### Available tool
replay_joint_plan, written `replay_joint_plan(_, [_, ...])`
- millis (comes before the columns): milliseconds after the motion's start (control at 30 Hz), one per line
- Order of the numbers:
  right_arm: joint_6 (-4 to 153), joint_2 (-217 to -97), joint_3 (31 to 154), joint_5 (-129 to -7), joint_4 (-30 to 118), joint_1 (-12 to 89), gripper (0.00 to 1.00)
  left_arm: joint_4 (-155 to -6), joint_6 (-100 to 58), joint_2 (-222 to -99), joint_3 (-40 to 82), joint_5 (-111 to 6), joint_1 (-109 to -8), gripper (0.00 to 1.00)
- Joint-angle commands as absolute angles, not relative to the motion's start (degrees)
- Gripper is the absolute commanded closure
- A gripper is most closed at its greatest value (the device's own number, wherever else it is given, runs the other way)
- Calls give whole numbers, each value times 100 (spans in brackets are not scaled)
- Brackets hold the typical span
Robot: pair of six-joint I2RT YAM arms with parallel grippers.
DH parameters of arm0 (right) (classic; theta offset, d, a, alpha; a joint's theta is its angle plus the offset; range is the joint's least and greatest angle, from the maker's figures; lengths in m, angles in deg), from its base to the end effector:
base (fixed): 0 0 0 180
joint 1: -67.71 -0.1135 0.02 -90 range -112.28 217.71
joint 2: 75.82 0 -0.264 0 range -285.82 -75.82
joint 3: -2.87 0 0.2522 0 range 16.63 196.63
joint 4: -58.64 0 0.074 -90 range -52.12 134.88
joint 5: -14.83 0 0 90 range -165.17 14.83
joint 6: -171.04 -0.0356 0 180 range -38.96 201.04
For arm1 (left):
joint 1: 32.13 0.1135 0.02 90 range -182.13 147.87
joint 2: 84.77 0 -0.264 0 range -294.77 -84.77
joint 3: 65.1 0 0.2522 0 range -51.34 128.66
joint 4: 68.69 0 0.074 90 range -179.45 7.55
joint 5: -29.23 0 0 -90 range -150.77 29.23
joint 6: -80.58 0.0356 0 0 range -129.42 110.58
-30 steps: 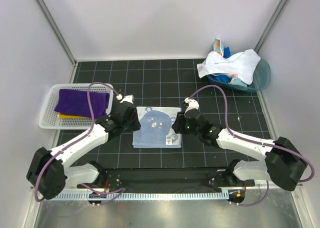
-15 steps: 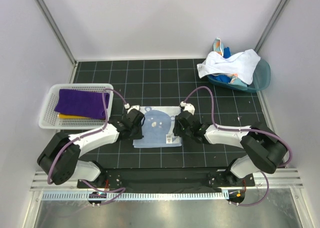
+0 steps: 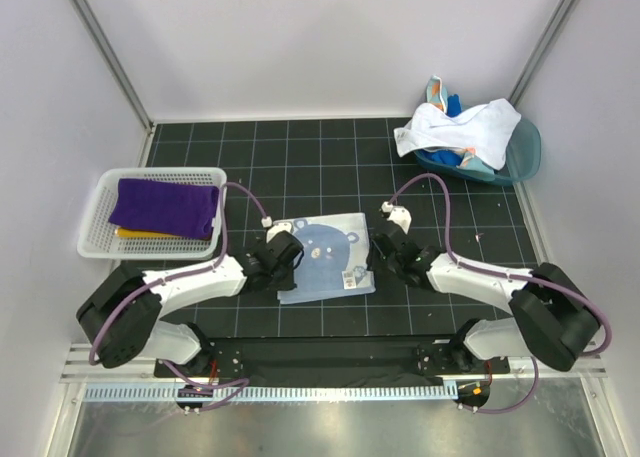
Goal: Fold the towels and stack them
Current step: Fold the towel
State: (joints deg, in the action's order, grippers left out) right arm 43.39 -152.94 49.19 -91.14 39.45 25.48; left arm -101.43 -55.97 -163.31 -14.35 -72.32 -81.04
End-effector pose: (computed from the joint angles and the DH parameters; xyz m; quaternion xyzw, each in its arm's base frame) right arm 0.1897 0.1590 0.1588 0.0103 0.9317 0.1174 0.3436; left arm 0.1659 -0.1794 0.1599 -0.0058 0.9625 -0.1218 0.2422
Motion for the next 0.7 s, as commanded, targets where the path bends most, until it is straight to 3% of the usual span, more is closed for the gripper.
replay_joint_plan(0, [4377, -14860, 5028, -9442, 3513, 2570, 59, -10668, -5583, -15914, -945, -7614, -8109, 80])
replay_joint_plan(100, [4491, -14815, 5398, -9547, 3302, 2570, 57, -11073, -5337, -15676, -382, -8123, -8100, 66])
replay_joint_plan(167, [4640, -14990, 5626, -9513, 3249, 2640, 56, -11163, -5206, -15710, -117, -8247, -7925, 65])
replay_joint_plan(267, [4833, -15507, 6257, -9355, 3336, 2772, 56, -11128, -4942, -16069, 261, -8248, -7468, 66])
replay_joint_plan(400, [4957, -16299, 6883, -9161, 3398, 2983, 58, -10900, -4678, -16799, 613, -7897, -6826, 75])
replay_joint_plan(667, [5036, -17724, 7780, -8809, 3573, 3405, 61, -10653, -4115, -18160, 1509, -7825, -6492, 77])
